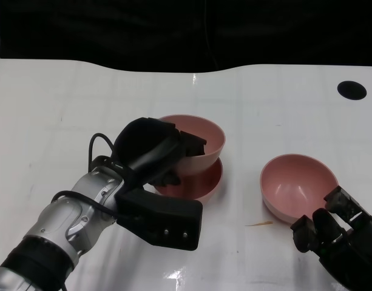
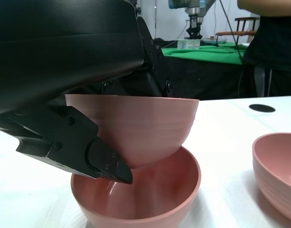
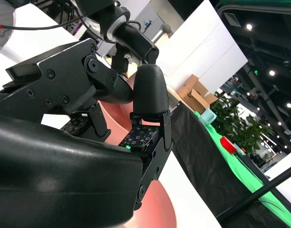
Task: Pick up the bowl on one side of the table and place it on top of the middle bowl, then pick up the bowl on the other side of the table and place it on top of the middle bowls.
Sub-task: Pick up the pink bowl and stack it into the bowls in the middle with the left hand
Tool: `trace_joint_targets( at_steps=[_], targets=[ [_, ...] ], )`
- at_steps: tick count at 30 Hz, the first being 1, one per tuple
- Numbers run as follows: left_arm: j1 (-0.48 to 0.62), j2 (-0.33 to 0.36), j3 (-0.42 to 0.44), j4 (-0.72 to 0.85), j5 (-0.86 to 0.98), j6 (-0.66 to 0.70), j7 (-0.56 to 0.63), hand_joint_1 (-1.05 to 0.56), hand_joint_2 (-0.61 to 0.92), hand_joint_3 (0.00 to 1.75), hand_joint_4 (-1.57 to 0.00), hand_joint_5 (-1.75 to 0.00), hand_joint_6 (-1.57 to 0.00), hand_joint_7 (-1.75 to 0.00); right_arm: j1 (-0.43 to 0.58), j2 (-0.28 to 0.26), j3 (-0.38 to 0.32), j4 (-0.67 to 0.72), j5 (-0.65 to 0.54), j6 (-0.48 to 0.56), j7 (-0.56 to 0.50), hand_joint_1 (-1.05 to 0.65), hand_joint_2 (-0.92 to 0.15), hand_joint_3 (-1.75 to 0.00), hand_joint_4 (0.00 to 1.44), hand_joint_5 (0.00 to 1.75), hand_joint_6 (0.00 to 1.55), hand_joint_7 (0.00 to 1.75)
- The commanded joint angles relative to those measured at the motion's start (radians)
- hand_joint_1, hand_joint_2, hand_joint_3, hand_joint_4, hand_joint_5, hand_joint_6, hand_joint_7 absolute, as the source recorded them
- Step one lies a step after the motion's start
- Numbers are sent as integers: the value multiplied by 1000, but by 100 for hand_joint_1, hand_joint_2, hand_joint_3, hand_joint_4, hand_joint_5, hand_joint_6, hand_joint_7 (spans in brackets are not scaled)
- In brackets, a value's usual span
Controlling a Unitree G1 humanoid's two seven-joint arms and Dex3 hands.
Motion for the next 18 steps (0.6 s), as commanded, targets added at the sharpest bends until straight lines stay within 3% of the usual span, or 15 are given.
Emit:
trace_joint_targets(
  at_steps=[1, 3, 5, 6, 9, 16, 17, 18],
  targets=[
    [8, 16, 6, 1, -5, 3, -8, -15, 92, 0, -81, -137, -100, -60, -4, -8, -12, 4, 6, -8, 9, -12, -64, -100, 87, 162, 77, 147],
    [7, 15, 4, 6, -4, 1, -5, -15, 92, 0, -80, -139, -100, -61, -2, -8, -11, -2, 5, -7, 4, -12, -65, -100, 87, 162, 77, 147],
    [5, 12, -1, 15, 0, -7, 6, -15, 92, 0, -76, -148, -92, -77, 1, -9, -9, -7, 0, -9, 0, -11, -63, -102, 86, 164, 77, 148],
    [4, 11, -3, 19, 2, -11, 12, -13, 92, 0, -69, -163, -82, -104, 1, -10, -8, -7, -2, -11, 2, -11, -61, -105, 86, 164, 77, 148],
    [2, 8, -6, 23, 4, -16, 17, -13, 92, 1, -66, -173, -72, -129, -1, -13, -7, 0, -3, -16, 16, -11, -59, -108, 85, 167, 76, 150],
    [5, 10, -17, 25, 12, -30, 15, -9, 92, 4, -65, -175, -62, -148, 0, -5, -7, -2, -2, -14, 7, -11, -59, -109, 83, 170, 75, 151],
    [6, 8, -21, 24, 19, -25, 16, -8, 92, 4, -65, -175, -62, -147, 0, -6, -7, 1, -2, -16, 11, -11, -59, -110, 83, 170, 75, 152],
    [8, 6, -25, 23, 25, -21, 16, -9, 92, 5, -65, -175, -67, -132, -1, -6, -7, 4, -3, -19, 14, -11, -59, -109, 83, 169, 75, 151]
  ],
)
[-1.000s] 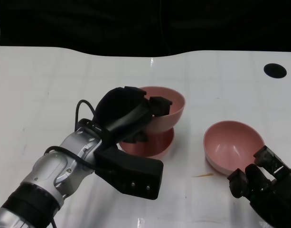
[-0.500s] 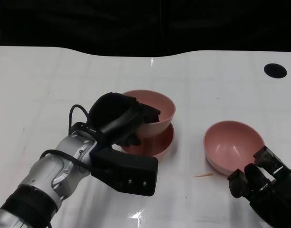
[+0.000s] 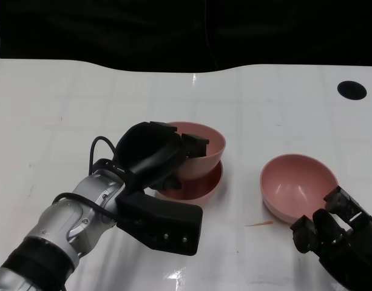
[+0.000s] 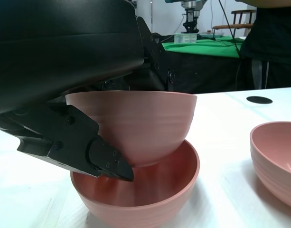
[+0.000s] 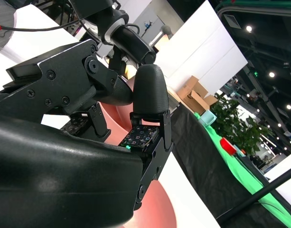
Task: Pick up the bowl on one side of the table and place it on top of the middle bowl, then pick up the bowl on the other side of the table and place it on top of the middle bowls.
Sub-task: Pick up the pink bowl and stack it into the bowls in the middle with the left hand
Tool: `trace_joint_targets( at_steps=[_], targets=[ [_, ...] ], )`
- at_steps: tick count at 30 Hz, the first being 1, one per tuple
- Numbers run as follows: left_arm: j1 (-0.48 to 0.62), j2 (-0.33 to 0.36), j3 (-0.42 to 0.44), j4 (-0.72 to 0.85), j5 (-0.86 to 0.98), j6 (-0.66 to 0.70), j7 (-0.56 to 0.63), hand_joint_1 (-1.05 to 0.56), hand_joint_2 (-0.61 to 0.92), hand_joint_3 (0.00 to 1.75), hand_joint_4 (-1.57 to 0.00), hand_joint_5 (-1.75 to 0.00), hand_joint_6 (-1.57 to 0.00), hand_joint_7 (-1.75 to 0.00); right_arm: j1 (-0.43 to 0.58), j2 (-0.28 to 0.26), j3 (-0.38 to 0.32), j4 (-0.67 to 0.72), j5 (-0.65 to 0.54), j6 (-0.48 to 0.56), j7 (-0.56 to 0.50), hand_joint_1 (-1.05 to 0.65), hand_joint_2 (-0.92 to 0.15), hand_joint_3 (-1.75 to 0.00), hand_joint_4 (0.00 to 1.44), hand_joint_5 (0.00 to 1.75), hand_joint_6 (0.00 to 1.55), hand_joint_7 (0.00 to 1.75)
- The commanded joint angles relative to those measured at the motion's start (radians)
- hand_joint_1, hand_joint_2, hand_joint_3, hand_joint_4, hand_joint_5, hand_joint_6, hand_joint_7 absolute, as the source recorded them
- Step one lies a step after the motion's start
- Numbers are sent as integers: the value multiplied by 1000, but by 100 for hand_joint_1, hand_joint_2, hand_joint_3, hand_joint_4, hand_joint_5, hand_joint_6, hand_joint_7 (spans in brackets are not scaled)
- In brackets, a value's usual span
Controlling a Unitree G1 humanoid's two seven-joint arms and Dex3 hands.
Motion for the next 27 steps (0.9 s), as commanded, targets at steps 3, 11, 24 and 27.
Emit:
trace_joint_targets(
  at_steps=[3, 11, 24, 27],
  targets=[
    [8, 3, -19, 10, 22, 4, 18, -10, 92, 4, -66, -175, -73, -121, -2, -6, -8, 5, 2, -14, 9, -11, -58, -108, 83, 168, 75, 150],
    [6, -1, -30, 26, 27, 0, 30, -7, 92, 4, -67, -175, -58, -156, 0, -4, -10, 5, 8, -15, 13, -11, -62, -102, 85, 164, 77, 146],
    [-1, 3, -36, 45, 30, 1, 42, -13, 92, 2, -66, -175, -76, -115, 4, -5, -11, -2, 6, -13, 7, -11, -61, -102, 87, 162, 77, 147],
    [0, 7, -41, 62, 37, -10, 68, -10, 92, 1, -66, -175, -71, -130, 1, -5, -15, 7, 16, -10, 15, -10, -62, -103, 87, 162, 77, 146]
  ],
)
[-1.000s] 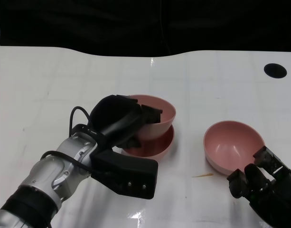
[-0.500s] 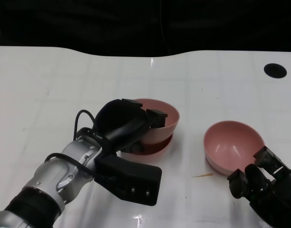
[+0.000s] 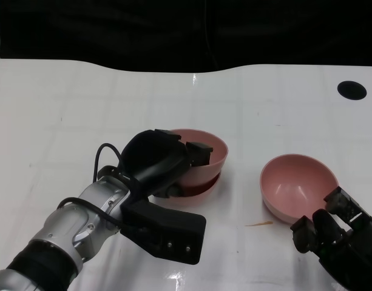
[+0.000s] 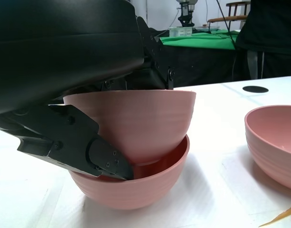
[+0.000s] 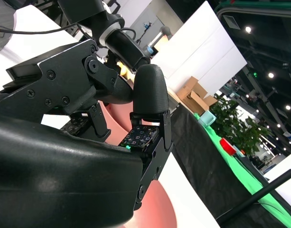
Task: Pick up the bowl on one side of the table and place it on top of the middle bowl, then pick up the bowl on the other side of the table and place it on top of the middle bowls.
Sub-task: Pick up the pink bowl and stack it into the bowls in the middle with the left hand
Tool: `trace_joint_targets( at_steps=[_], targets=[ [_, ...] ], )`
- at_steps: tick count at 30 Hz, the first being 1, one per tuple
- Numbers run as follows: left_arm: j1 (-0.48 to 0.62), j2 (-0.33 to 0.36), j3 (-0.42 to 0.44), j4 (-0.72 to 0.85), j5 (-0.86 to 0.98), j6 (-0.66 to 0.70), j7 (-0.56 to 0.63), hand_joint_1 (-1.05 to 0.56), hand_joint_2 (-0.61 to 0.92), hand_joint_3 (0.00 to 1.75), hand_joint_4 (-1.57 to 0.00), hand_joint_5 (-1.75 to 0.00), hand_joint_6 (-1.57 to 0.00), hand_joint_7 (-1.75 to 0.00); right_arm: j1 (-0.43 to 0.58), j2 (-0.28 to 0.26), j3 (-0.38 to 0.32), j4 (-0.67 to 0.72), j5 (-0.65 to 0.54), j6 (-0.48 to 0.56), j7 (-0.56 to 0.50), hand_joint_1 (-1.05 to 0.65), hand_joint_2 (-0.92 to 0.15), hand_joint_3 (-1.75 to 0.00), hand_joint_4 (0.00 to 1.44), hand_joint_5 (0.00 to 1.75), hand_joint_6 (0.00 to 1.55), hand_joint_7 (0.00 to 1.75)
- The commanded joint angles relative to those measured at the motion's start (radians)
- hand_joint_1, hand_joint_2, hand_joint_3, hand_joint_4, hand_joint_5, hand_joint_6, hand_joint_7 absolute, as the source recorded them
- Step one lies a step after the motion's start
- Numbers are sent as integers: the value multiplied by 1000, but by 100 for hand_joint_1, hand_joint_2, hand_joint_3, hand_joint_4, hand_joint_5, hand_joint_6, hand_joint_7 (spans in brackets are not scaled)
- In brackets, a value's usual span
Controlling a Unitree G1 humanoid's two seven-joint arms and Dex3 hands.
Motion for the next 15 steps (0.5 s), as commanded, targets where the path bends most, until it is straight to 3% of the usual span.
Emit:
trace_joint_targets(
  at_steps=[1, 2, 4, 8, 10, 11, 15],
  targets=[
    [0, 19, -6, 22, 18, -9, 32, -10, 92, 2, -66, -175, -71, -129, 1, -5, -14, 0, 13, -4, 7, -10, -62, -104, 87, 161, 78, 145],
    [0, 21, -8, 14, 23, -1, 24, -10, 92, 2, -65, -175, -72, -123, 3, -6, -12, -6, 8, -5, 2, -10, -63, -104, 87, 161, 78, 145],
    [1, 24, -10, 4, 31, 9, 14, -12, 92, 2, -64, -175, -63, -143, 5, -8, -9, -13, 1, -6, -4, -11, -62, -104, 88, 161, 78, 144],
    [8, 25, -9, -13, 34, 20, 6, -15, 91, 1, -63, -175, -62, -145, 6, -10, -10, -12, 2, -6, -2, -10, -63, -104, 87, 162, 78, 145],
    [9, 27, -9, -16, 32, 21, 5, -17, 91, 0, -66, -166, -84, -90, 6, -11, -11, -11, 3, -6, -1, -10, -63, -104, 86, 162, 78, 144],
    [8, 28, -10, -16, 34, 18, 9, -17, 91, 0, -67, -165, -89, -80, 6, -10, -11, -11, 2, -8, 0, -10, -63, -104, 86, 162, 78, 144],
    [8, 33, -14, -17, 41, 15, 14, -18, 90, 0, -69, -160, -95, -74, 8, -9, -13, -10, 3, -14, 5, -11, -64, -100, 86, 163, 77, 145]
  ],
)
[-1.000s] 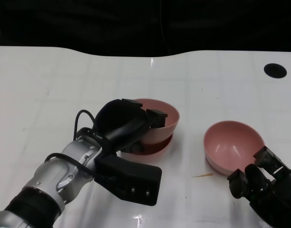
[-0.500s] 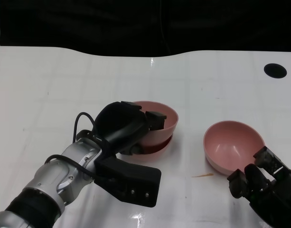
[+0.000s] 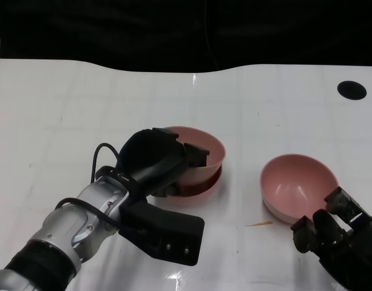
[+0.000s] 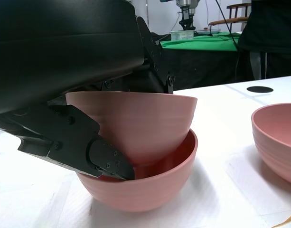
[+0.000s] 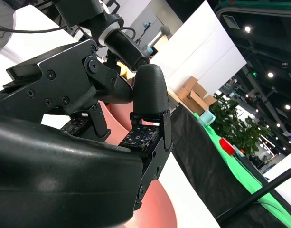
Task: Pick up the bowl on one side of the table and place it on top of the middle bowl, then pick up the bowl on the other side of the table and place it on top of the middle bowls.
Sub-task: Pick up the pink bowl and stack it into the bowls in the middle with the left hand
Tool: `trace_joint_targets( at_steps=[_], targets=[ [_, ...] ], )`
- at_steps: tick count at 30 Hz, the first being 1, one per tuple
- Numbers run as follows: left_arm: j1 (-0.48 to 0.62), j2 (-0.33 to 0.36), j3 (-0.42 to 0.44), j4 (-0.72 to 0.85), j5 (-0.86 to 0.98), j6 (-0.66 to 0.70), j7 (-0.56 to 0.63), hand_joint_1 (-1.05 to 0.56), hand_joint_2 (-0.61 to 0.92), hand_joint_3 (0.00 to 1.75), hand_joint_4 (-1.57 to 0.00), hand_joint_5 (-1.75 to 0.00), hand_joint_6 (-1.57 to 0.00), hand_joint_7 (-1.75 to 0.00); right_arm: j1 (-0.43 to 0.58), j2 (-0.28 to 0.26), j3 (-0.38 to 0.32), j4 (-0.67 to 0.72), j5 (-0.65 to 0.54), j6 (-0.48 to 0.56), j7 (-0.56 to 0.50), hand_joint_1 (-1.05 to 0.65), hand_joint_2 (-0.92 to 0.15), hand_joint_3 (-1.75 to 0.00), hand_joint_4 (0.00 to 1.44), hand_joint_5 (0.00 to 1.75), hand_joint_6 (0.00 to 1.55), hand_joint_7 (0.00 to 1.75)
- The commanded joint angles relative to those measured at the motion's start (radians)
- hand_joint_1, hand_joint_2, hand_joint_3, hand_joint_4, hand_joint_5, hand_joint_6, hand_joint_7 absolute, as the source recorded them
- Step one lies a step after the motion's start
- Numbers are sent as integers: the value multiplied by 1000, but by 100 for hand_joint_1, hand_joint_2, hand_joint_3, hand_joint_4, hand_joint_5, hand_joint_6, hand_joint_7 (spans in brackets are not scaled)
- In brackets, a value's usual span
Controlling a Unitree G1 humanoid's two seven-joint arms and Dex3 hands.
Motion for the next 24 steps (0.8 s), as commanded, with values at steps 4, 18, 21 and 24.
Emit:
trace_joint_targets(
  at_steps=[4, 18, 21, 24],
  targets=[
    [9, 27, -7, -13, 21, 4, -3, -19, 90, 0, -73, -144, -97, -68, 6, -12, -11, -9, -2, -15, 3, -11, -65, -99, 85, 165, 77, 146],
    [51, 50, 2, -85, 1, 34, -111, -79, 92, 37, -62, -1, -80, 0, 6, -15, -12, -12, -2, -10, 3, -12, -64, -99, 85, 163, 79, 144],
    [61, 59, 3, -111, -10, 42, -160, -94, 92, 54, -28, 0, -56, 0, 7, -15, -12, -12, -4, -13, 3, -13, -63, -100, 87, 162, 80, 142],
    [64, 66, -6, -119, 8, 52, -178, -101, 92, 67, -6, 0, -35, 0, 7, -12, -13, -12, -3, -15, 2, -13, -63, -99, 87, 162, 80, 142]
  ],
)
